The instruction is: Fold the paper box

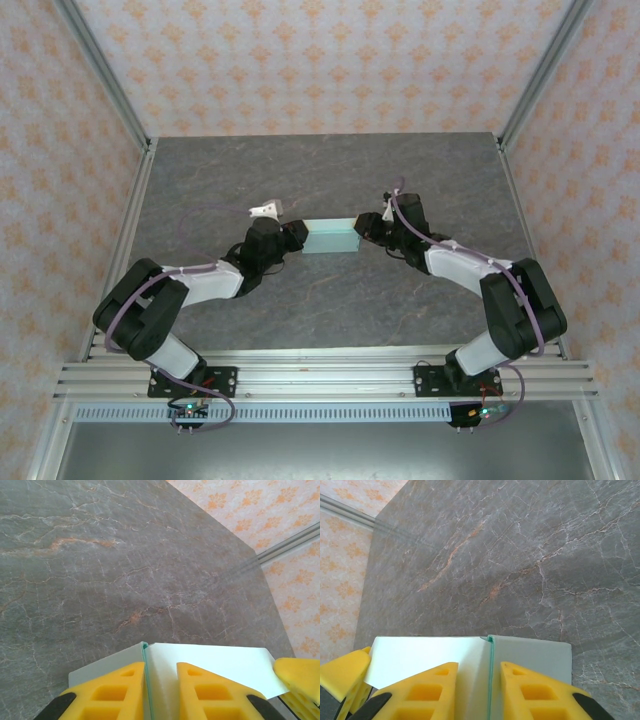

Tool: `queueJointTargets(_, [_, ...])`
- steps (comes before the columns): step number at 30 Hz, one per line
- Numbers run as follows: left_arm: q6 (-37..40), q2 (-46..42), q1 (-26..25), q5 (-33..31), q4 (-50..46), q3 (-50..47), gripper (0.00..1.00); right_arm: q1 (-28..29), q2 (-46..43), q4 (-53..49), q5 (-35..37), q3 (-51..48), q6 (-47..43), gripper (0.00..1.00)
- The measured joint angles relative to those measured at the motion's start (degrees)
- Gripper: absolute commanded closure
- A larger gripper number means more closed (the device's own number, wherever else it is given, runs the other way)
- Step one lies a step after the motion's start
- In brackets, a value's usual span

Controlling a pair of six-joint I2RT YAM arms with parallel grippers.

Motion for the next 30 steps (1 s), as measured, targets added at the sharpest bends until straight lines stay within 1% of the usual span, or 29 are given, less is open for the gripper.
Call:
queueJointTargets(4, [0.98, -0.94, -0.02, -0.04, -6.56, 2.8, 0.7, 0.02, 0.22, -4.66, 0.39, 3.15, -1.01, 0.76])
queueJointTargets(9, [3.41, -2.01, -0.04, -1.31, -16.52, 6.88, 0.59, 0.57, 0.5, -9.35, 1.73, 5.77, -2.58, 0.76])
queueJointTargets(14, [5.86, -2.19, -0.09, -2.69, -24.59, 10.6, 0.54, 1.2, 0.66, -10.97, 2.93, 6.78, -3.37, 0.76])
queueJointTargets(17, [6.4, -2.05, -0.09, -2.58, -25.9, 11.23, 0.54, 1.42, 0.66, -11.54, 3.48, 7.1, -3.54, 0.76])
queueJointTargets(20, [6.1, -1.64, -0.07, -1.86, -25.29, 11.23, 0.58, 1.49, 0.66, -12.15, 3.96, 7.39, -3.87, 0.72])
queueJointTargets(23, [5.07, -1.14, -0.02, -0.61, -23.02, 10.56, 0.63, 1.46, 0.66, -13.4, 4.46, 7.93, -4.52, 0.68])
queueJointTargets(26, [4.26, -1.07, -0.02, 0.2, -20.22, 9.14, 0.65, 1.33, 0.66, -15.21, 4.94, 8.72, -5.33, 0.65])
queueJointTargets(30, [3.76, -1.05, -0.02, 0.61, -17.84, 8.11, 0.68, 0.63, 0.68, -17.7, 4.83, 9.75, -6.51, 0.63])
